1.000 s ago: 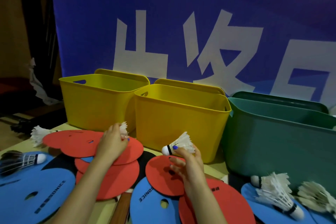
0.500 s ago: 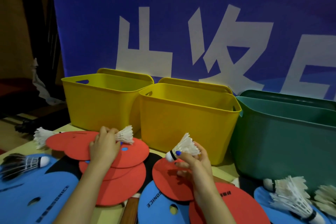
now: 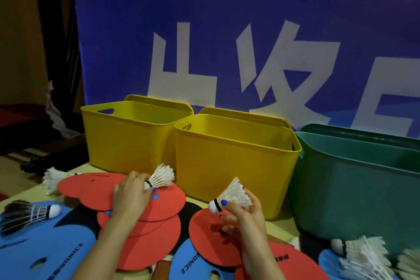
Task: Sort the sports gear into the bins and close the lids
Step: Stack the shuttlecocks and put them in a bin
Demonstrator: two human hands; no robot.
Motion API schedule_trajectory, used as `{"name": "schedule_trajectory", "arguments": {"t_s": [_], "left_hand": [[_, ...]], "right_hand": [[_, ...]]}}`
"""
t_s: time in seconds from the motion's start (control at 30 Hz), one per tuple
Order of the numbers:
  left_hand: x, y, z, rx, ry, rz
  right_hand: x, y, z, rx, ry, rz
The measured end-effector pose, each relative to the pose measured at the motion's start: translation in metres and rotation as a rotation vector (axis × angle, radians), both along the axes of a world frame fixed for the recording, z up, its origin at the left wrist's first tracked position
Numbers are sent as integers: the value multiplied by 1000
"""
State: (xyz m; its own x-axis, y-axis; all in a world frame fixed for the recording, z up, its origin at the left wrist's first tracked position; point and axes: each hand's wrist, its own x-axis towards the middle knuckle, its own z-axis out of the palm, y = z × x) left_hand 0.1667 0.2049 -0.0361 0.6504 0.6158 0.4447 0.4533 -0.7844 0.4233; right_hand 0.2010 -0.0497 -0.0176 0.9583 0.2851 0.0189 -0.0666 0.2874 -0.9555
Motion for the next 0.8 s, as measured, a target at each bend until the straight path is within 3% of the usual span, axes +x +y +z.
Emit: {"name": "schedule_trajectory", "arguments": {"t_s": [0.13, 0.23, 0.5, 0.67, 0.8], "left_hand": [[-13, -15, 17, -577, -286, -541], [-15, -38, 23, -860, -272, -764], [1, -71, 8, -901, -193, -866], [4, -77, 2, -950, -229, -894], [9, -77, -4, -971, -249, -898]], "right_hand": [[2, -4, 2, 85, 16, -43], [6, -6, 2, 157, 18, -59], [12, -12, 1, 198, -22, -144], [8, -5, -4, 26, -115, 11], [5, 0, -3, 24, -151, 98]]}}
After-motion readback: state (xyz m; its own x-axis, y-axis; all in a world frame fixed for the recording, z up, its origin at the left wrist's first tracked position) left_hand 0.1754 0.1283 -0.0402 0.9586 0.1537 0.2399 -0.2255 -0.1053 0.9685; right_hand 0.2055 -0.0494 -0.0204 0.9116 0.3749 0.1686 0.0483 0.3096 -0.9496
